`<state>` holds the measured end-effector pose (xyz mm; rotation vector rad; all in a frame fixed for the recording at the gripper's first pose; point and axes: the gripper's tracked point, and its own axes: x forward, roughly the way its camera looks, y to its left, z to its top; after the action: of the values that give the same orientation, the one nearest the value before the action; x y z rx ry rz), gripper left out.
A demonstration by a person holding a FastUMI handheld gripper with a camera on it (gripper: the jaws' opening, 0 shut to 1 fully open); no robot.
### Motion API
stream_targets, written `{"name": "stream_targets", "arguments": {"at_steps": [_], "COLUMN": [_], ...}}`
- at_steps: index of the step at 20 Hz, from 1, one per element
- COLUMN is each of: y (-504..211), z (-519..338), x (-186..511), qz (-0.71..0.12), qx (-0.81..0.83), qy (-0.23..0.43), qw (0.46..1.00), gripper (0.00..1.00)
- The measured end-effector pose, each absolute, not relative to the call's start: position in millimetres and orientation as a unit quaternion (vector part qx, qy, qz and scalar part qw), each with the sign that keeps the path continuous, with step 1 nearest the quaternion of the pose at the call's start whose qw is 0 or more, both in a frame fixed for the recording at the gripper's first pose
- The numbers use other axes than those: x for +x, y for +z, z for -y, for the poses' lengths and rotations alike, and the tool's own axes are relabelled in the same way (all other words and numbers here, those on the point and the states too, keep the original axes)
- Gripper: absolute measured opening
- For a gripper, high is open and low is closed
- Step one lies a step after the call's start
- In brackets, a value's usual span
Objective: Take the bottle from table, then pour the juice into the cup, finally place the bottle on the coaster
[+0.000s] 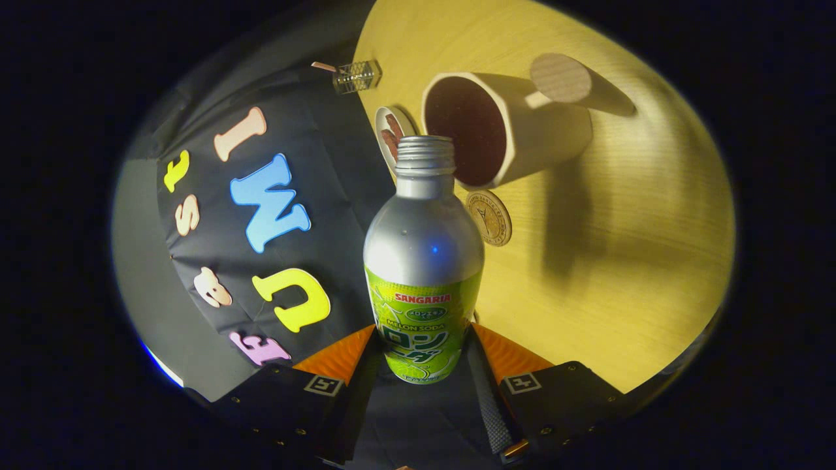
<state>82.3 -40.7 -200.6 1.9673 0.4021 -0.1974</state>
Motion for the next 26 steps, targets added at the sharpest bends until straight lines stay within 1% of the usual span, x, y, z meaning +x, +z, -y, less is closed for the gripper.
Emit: {"name": "stream_targets", "arguments": {"at_steps": [4, 11, 15, 22, 26], "y": [-215, -251, -261, -269, -269], "z": [45, 33, 29, 24, 26], "x": [81, 75, 73, 71, 73], "qz": [-0.177, -0.238, -0.253, -0.27, -0.267], "qx": [0.776, 0.656, 0.586, 0.456, 0.4], "qy": [-0.091, -0.105, -0.118, -0.138, -0.15], "qw": [0.599, 0.708, 0.761, 0.836, 0.864], "gripper": [0.74, 0.74, 0.74, 0.74, 0.74]}}
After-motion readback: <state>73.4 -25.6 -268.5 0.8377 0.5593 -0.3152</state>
